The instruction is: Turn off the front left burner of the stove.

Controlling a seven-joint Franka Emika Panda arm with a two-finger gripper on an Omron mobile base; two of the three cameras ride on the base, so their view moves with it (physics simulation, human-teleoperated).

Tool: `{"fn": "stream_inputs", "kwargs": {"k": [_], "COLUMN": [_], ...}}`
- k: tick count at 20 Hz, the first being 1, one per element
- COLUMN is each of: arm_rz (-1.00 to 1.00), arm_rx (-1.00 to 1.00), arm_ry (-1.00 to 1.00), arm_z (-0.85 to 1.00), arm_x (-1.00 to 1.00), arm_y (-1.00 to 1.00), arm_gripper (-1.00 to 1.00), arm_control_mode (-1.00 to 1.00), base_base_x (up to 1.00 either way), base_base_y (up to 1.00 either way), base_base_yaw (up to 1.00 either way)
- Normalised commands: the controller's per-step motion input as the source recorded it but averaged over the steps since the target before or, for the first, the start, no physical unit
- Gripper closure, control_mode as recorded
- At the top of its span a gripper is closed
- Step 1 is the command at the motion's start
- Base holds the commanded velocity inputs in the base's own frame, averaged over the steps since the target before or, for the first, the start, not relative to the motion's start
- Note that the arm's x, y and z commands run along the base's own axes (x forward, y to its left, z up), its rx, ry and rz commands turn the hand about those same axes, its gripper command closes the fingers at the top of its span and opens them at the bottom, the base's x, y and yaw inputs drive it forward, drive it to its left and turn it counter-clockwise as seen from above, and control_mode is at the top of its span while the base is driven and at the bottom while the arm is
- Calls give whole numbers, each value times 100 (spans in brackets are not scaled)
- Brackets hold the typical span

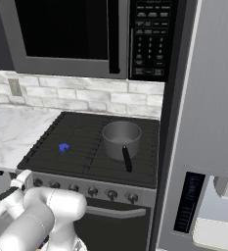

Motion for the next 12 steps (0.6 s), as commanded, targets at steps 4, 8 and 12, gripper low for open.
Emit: {"fn": "stream_inputs", "kwargs": {"k": [4,8,12], "arm_rz": [-13,-14,-15], "arm_rx": [32,33,34], "arm_ry": [-5,-7,-8], "arm_z": [12,11,6], "arm_x": [0,0,0], "arm_y": [-21,-19,-18], "arm_gripper": [100,100,100], "arm_control_mode": [-100,-100,-100], "base_base_x": [0,0,0], "base_base_y": [0,0,0], "base_base_yaw": [0,0,0]}}
